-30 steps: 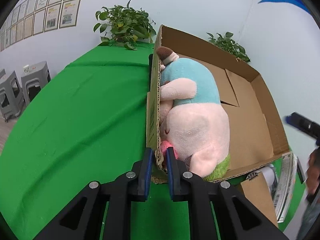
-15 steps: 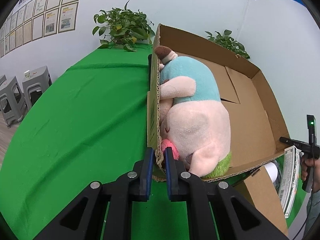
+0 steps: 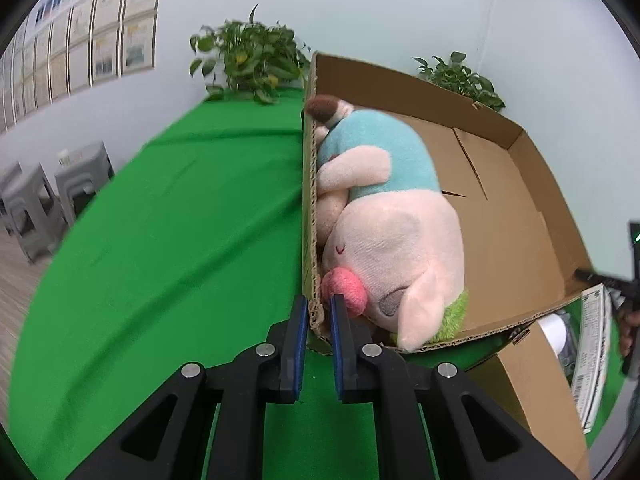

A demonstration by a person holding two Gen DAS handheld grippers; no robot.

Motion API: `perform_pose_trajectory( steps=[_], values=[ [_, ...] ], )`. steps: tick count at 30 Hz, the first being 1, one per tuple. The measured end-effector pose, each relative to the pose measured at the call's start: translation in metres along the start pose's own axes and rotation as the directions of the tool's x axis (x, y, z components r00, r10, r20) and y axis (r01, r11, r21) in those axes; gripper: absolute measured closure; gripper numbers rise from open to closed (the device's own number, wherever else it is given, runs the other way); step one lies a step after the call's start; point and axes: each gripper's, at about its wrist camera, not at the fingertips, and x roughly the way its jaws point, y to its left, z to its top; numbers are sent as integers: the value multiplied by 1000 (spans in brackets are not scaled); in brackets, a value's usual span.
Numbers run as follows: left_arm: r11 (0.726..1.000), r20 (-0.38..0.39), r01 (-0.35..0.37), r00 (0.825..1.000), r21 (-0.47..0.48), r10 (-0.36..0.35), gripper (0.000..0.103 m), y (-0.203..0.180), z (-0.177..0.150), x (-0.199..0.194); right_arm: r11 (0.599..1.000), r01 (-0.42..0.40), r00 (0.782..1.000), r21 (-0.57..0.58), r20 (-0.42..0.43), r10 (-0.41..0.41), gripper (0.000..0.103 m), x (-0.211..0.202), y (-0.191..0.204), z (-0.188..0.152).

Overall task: Organize objects
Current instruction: 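Withdraw the left gripper and move the right gripper to the long brown box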

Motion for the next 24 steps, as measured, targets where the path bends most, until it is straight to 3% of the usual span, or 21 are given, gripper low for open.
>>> perform_pose_trajectory(
  steps=[2, 4, 5, 6, 7, 14, 20, 24],
  values=[
    [999, 50, -24, 999, 31, 22, 84, -10, 4, -19, 999, -25, 997, -23, 77, 27, 71, -22, 7, 5],
    [999, 116, -15, 993, 35, 11, 52, -21, 8, -44, 998, -60, 985, -21, 163, 63, 15, -51, 16, 2],
    [999, 159, -12, 987, 31, 7, 26, -28, 9, -59, 996, -80, 978, -28, 190, 84, 13, -60, 22, 1],
    [1000, 203, -17, 979, 26, 11, 11, -36, 8, -74, 993, -110, 971, -47, 206, 118, 13, -71, 31, -2],
    [999, 225, -21, 974, 25, 15, 9, -43, 7, -85, 989, -136, 967, -62, 210, 146, 13, -76, 38, -5],
    [997, 192, 36, 980, 72, -49, 8, -90, -17, -121, 947, -261, 936, -186, 190, 296, 13, -115, 94, -53],
    [995, 194, 72, 977, 73, -85, 8, -123, -35, -140, 944, -270, 931, -191, 197, 306, 13, -137, 110, -91],
    [989, 144, 129, 980, 73, -139, 8, -139, -51, -137, 944, -270, 935, -190, 183, 304, 13, -139, 115, -110]
  ],
)
